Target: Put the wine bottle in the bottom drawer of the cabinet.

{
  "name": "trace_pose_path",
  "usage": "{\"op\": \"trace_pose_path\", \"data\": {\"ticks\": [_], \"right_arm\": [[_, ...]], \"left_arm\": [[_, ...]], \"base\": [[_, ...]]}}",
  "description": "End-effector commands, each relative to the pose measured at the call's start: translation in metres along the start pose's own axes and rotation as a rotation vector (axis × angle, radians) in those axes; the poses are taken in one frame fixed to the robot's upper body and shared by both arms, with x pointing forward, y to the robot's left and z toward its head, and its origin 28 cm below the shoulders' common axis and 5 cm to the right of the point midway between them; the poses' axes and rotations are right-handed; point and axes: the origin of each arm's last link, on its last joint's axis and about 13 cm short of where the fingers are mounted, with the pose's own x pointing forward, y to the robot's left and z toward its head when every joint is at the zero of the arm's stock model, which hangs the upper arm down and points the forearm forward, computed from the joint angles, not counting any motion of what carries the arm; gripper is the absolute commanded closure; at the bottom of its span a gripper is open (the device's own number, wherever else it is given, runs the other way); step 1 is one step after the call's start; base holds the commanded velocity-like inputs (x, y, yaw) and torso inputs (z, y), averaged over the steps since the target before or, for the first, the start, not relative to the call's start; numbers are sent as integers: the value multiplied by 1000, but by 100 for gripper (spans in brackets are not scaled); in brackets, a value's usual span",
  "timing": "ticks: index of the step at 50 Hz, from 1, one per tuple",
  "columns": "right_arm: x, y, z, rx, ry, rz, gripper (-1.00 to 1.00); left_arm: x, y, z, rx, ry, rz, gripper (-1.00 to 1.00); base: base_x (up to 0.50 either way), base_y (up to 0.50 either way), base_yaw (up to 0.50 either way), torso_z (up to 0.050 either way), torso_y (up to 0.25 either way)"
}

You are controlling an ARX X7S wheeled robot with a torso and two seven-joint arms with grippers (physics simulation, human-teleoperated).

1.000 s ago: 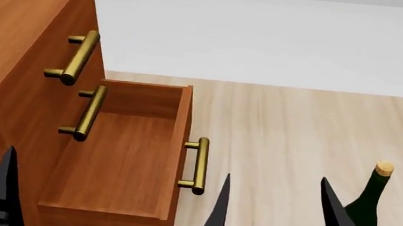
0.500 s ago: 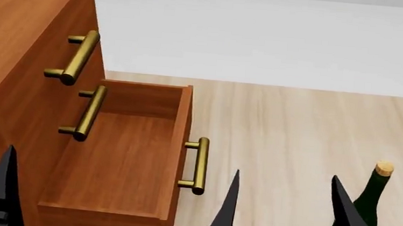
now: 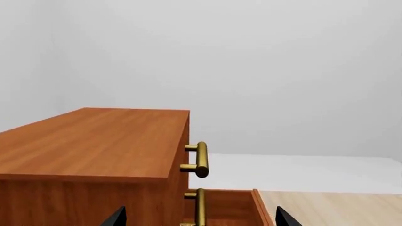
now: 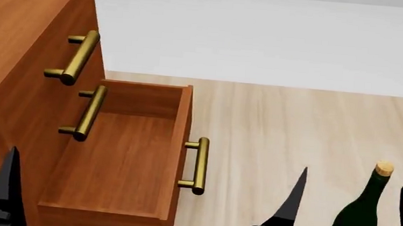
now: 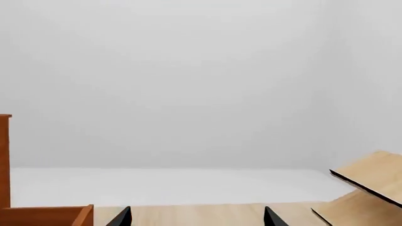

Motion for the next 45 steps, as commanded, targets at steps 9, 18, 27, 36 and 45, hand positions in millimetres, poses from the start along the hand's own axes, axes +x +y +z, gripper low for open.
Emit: {"op": "trace_pose_path", "data": {"ticks": [9,18,27,36,45], "right_arm": [[13,-18,-2,-62,50,-115,-100],[18,-23,-5,-83,79,-129,-100],[33,-26,-10,-90,116,-120,-100],[50,-24,-16,-80,162,-90,-100],[63,-23,-22,-76,211,-94,-100]], "left_arm": [[0,0,-2,-3,6,1,-100],[0,0,-4,0,11,-2,-100],[0,0,-4,0,13,-1,-100],[1,-2,-5,-1,16,-10,-100],[1,-2,-6,0,16,-9,-100]], "base": [[0,0,0,0,0],[0,0,0,0,0],[0,0,0,0,0],[0,0,0,0,0],[0,0,0,0,0]]}}
